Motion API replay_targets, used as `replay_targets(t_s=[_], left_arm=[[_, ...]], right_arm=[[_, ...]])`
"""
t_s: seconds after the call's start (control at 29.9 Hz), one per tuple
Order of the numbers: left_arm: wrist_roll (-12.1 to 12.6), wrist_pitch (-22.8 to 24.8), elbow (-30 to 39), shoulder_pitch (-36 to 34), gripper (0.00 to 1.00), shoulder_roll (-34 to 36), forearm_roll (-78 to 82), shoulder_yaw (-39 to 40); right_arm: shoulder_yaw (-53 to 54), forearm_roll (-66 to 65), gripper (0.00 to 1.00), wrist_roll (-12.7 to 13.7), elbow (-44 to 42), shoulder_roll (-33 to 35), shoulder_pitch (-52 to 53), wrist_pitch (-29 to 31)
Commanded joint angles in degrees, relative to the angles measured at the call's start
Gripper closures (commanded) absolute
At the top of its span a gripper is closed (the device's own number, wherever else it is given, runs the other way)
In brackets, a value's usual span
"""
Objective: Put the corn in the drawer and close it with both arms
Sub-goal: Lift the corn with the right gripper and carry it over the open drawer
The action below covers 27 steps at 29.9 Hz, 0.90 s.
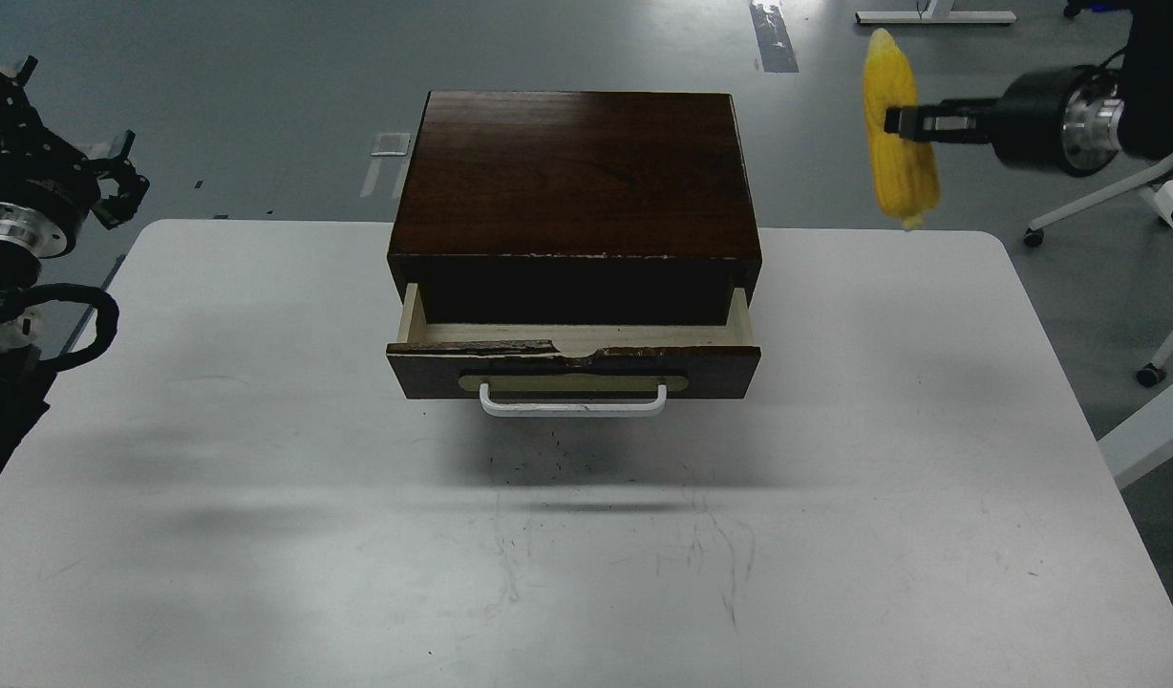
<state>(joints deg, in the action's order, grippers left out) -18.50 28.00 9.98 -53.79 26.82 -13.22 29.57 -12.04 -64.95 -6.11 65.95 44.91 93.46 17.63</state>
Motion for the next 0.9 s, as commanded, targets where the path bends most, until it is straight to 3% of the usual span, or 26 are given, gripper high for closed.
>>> replay_targets(t_s=[0.0,0.4,0.67,0.74,0.8,0.87], left_arm=[[0.1,0.0,0.0,-0.4,0.02,-0.2,0.0,0.0],[-0.3,0.0,0.0,0.4,0.02,-0.5,-0.1,-1.8],[-0.4,0.0,0.0,0.4,0.02,-0.6,-0.1,-1.7],[-0.5,0.0,0.0,0.4,0.02,-0.6,-0.1,-1.7],[-0.7,0.0,0.0,0.3,0.02,-0.6,-0.1,-1.7],[-0.7,0.0,0.0,0.3,0.02,-0.6,-0.2,-1.7]], right_arm=[[0.0,-4.3,0.83,-1.8,2.8,-2.7,3.7,0.0],[-0.2,-27.2,0.84,-2.6,13.1,-13.5,6.4,0.0],[-1.2,-38.7,0.83,-7.2,16.1,-18.1,7.9,0.1],[-2.9,-42.3,0.82,-10.7,16.2,-20.0,7.9,0.2],[-4.5,-43.8,0.82,-12.3,15.8,-21.1,7.7,0.2],[-5.2,-44.1,0.81,-12.4,15.7,-21.7,7.6,0.2]])
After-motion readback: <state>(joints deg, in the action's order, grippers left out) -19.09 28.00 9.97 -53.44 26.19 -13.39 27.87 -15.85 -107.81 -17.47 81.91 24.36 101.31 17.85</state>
